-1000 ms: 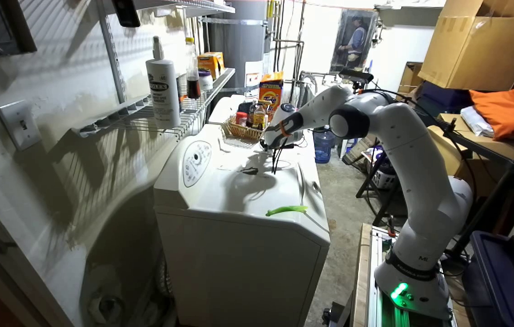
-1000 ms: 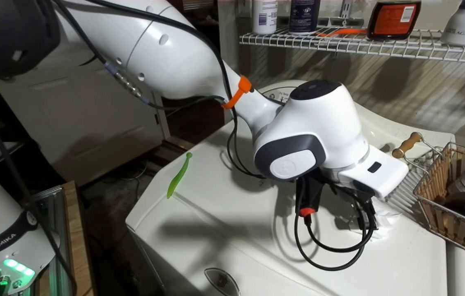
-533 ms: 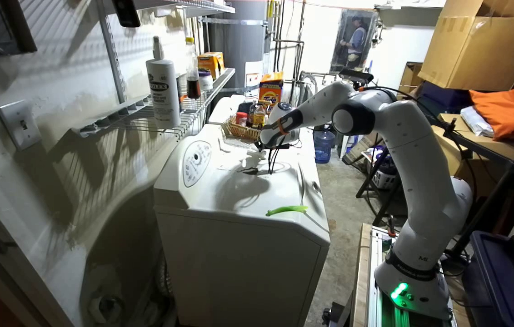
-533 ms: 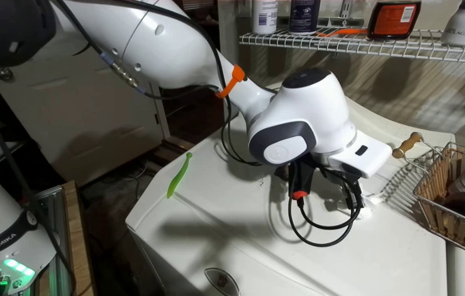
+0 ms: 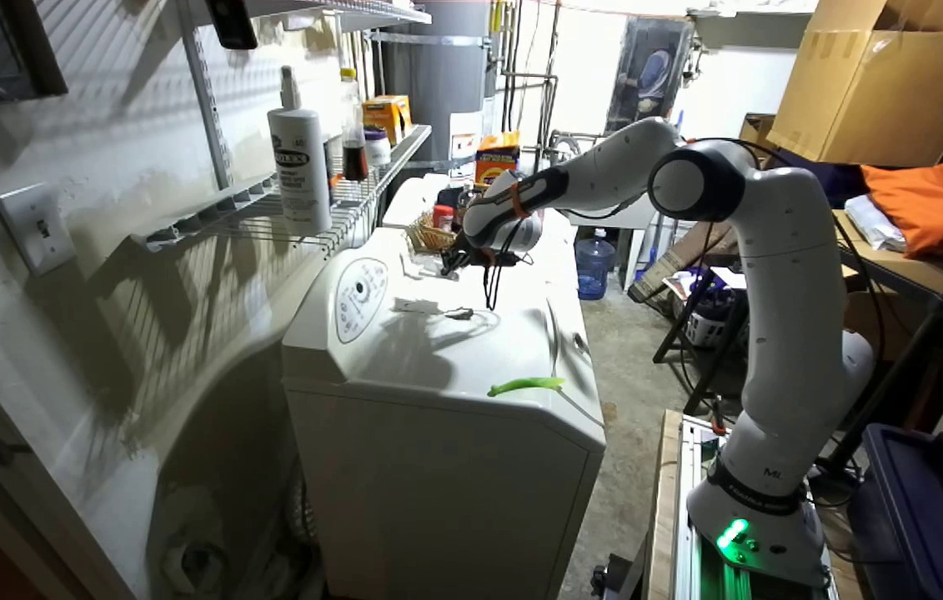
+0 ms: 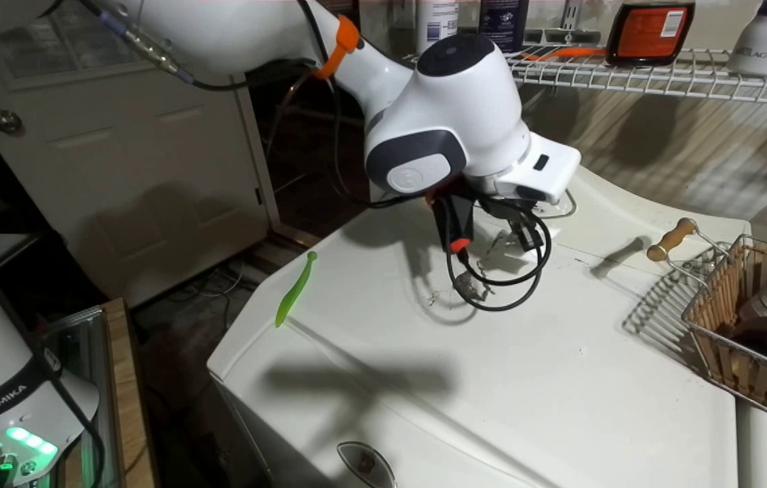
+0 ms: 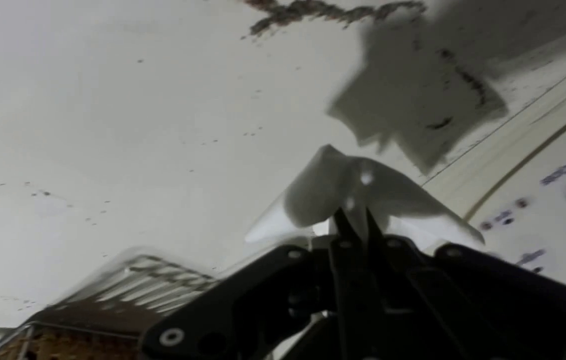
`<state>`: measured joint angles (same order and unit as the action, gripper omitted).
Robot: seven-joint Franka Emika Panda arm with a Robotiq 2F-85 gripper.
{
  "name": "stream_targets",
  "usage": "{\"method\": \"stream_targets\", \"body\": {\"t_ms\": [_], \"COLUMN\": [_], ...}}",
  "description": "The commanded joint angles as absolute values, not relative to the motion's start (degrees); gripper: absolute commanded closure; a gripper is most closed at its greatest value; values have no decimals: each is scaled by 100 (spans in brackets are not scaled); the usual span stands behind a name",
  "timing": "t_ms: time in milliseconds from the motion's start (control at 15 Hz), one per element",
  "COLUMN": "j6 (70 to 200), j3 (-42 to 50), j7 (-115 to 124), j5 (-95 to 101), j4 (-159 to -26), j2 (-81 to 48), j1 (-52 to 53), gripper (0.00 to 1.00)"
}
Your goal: Use the white napkin to wipe the top of the washing machine on the left.
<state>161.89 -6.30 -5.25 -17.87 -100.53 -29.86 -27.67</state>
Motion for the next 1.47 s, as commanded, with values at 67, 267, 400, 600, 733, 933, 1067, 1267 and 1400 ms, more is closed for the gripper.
{"method": "stream_targets", "body": {"t_ms": [67,267,400,600,733,933,1067,1267,1400], "j6": [16145,16144,16144,16172,16281,16404,16512,16483,16388], "j3": [-818,-1008,-1012,-1002,-1018,-923,-913,-860,-884], "j7": [-1183,-1502,-1532,-1547,-1604,-1534,-1514,-1430,-1407], "j5": [-2206,-2353,-2354,-2372,-2304,-2093,-2000,-1852,-1790], "j4": [-10048,-10028,-10026,-9619,-9204,-8374,-7791,-6925,-6385], "j2": [-2949,-2955,-2957,-3339,-3710,-4347,-4792,-5386,-5758], "j1": [-2739,-2797,-2821,-2773,-2732,-2630,-2623,-2612,-2648], "gripper": [96,96,99,99,99,99,99,99,99]}}
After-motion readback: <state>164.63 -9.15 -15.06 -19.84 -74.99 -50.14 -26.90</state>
